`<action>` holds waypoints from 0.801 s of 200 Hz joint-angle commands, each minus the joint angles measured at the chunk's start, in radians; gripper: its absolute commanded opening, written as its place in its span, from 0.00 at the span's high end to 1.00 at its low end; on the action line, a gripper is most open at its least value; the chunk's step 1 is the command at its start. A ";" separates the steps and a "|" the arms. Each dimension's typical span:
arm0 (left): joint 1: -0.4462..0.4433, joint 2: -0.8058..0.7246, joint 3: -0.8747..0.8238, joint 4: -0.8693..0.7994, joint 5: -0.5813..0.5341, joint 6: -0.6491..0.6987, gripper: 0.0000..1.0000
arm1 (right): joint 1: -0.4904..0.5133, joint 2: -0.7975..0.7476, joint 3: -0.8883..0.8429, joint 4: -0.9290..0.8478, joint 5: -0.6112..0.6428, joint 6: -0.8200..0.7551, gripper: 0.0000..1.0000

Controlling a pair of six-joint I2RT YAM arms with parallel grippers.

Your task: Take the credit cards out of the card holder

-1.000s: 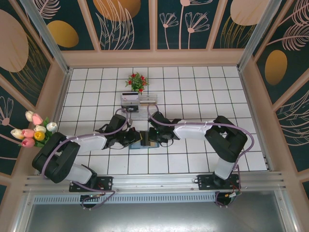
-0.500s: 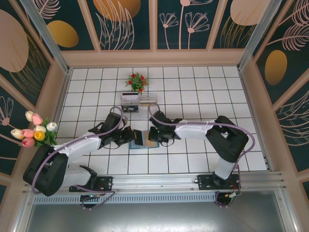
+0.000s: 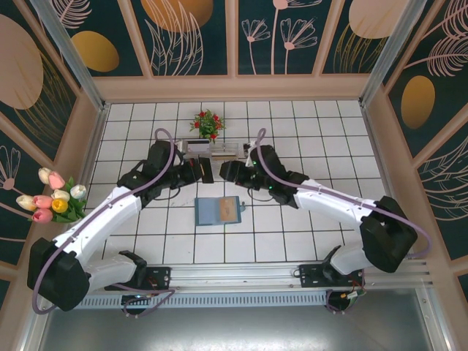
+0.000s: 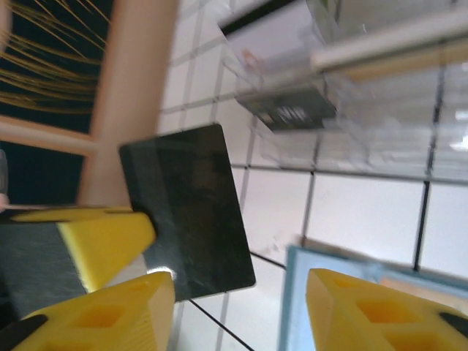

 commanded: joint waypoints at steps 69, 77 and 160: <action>0.021 0.011 0.045 0.406 0.232 -0.283 0.98 | -0.165 0.007 -0.123 0.539 -0.325 0.226 0.33; 0.021 0.011 0.045 0.432 0.245 -0.301 0.97 | -0.173 0.018 -0.124 0.583 -0.342 0.261 0.33; 0.025 -0.007 0.046 0.467 0.248 -0.355 0.97 | -0.189 0.072 -0.102 0.857 -0.406 0.438 0.54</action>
